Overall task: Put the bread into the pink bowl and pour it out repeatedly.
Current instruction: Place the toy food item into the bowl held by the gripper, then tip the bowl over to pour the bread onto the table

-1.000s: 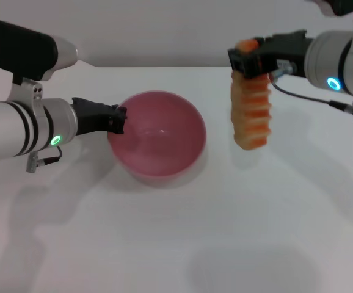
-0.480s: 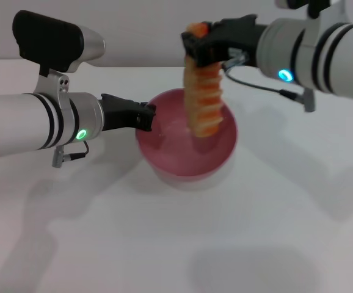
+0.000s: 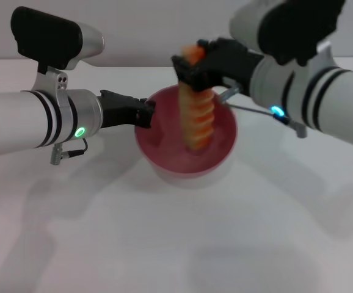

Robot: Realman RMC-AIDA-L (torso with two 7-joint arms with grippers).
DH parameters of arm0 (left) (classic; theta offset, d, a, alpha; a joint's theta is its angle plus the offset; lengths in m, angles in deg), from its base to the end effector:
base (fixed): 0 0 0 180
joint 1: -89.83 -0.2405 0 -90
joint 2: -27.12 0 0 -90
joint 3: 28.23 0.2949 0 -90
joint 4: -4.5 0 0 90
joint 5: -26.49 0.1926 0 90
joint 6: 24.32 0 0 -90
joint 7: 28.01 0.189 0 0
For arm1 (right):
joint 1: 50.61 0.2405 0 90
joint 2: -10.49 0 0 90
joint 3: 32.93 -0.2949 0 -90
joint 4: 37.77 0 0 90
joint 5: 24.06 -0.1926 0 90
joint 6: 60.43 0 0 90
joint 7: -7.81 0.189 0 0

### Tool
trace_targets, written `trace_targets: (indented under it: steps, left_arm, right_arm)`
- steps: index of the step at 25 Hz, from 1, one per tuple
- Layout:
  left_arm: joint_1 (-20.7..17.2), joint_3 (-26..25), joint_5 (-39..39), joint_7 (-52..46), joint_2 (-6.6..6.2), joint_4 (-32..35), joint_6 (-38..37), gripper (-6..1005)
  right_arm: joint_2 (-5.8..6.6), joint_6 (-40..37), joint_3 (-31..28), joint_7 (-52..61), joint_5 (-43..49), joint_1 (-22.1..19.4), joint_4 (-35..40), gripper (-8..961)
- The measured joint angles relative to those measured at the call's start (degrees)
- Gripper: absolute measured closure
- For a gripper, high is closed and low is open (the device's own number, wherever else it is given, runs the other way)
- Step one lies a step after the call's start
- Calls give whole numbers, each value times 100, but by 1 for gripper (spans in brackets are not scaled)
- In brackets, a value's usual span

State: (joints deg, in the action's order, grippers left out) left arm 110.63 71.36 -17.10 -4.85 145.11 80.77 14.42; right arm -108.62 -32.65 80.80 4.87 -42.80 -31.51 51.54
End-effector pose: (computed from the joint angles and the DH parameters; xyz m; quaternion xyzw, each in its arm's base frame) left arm -0.2171 0.3949 -0.0914 -0.8767 -0.3372 -0.0824 0.3328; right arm 0.1339 0.3819 -0.0944 -0.8821 0.2154 0.1501 0.3912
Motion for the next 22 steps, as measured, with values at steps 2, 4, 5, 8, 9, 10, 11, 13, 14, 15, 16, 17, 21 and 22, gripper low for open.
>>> trace_targets:
  steps: [2, 4, 5, 8, 9, 10, 11, 13, 14, 15, 16, 17, 21, 22]
  left_arm:
    - [-1, 2, 10, 1, -3, 0, 0, 951]
    - [-1, 7, 30, 3, -4, 0, 0, 951]
    - [-1, 7, 35, 4, -4, 0, 1, 951]
    - [3, 6, 39, 11, -5, -1, 11, 951]
    - [6, 7, 40, 13, -5, -3, 13, 951]
    - [8, 8, 41, 14, -5, -4, 12, 951]
    - [10, 8, 43, 17, -5, -6, 10, 951]
    - [15, -6, 62, 83, -7, -32, 2, 951]
    - [16, -20, 74, 155, -10, -50, 0, 951]
    - [17, -30, 91, 256, -12, -64, -8, 951]
    - [15, -36, 122, 380, -12, -71, -30, 951]
    - [10, -38, 147, 467, -13, -71, -60, 951]
    - [-25, -32, 323, 1007, -9, -21, -196, 951]
    - [-31, -25, 344, 1116, -6, -11, -240, 951]
  right_arm:
    - [-14, -467, 15, -2, 380, -287, 88, 479]
    - [-22, -752, 22, -8, 596, -446, 138, 383]
    - [-23, -853, 32, -9, 653, -491, 148, 362]
    - [-21, -966, 88, -12, 676, -525, 158, 299]
    - [-20, -973, 120, -12, 673, -516, 154, 279]
    - [-20, -976, 147, -12, 678, -516, 148, 258]
    - [-23, -989, 164, -2, 689, -526, 145, 237]
    - [-35, -1065, 98, 19, 716, -631, 165, 195]
    - [-40, -1152, 10, 21, 742, -736, 175, 195]
    - [-39, -1280, -105, 24, 776, -863, 175, 196]
    - [-41, -1449, -220, 23, 819, -1011, 151, 196]
    - [-40, -1626, -353, 22, 863, -1165, 109, 197]
    - [-39, -2347, -831, 4, 922, -1813, -79, 199]
    - [-38, -2453, -950, 5, 908, -1984, -103, 199]
